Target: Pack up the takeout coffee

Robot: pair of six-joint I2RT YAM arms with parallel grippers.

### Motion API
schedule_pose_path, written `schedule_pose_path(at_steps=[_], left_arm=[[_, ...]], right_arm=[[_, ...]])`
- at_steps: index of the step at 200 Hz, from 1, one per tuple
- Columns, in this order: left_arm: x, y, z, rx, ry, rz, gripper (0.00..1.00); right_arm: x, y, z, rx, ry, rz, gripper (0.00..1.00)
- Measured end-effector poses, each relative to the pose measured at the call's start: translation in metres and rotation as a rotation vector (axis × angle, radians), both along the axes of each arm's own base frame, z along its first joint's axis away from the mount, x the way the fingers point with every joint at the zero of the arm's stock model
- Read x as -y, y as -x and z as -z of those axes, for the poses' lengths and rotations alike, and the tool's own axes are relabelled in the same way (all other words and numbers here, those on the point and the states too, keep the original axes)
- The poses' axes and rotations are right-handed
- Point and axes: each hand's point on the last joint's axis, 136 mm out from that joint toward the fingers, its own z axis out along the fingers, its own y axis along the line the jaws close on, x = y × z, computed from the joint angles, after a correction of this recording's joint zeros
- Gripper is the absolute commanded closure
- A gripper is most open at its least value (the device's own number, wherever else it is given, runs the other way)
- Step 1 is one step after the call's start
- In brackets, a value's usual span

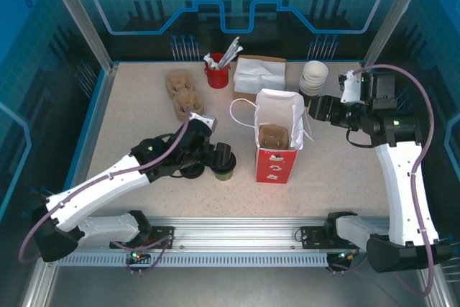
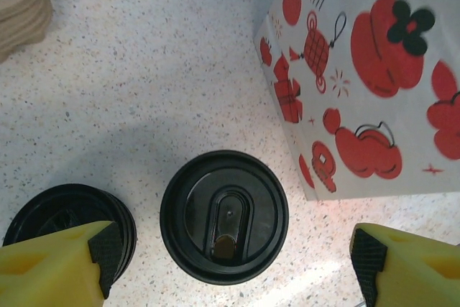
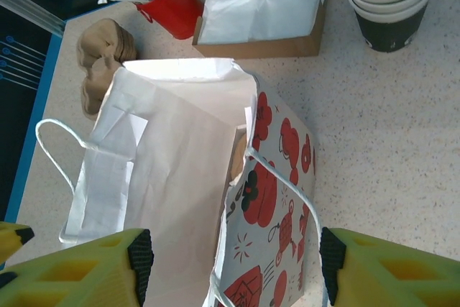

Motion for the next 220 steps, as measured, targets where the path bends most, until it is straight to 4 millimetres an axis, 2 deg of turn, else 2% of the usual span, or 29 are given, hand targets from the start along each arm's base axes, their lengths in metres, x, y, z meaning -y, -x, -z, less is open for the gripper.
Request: schedule_pose_path(at_steps=[47,82,147,220], left_arm=[[0.009,0.009,0.046,-0.056,-0.110,0.035,0.04],[0.012,0.007,0.065,-0.093,-0.158,0.036,0.04],[0.014,0.006,0.081,-0.123,-0.194,0.037,0.14],[0.015,0.004,0.086,-0.130,-0.207,0.036,0.17]], right_arm=[[-0.004,-0.006,-0.011,0.060,-0.022,-0.044,0.35],[-0.007,-0.008,-0.014,0.075,-0.031,-0.067,0.35],[-0.007,-0.014,-0.013,0.074,-0.049,-0.078,0.35],[-0.007,-0.018,-0.010,0.059,-0.076,-0.090,0.36]])
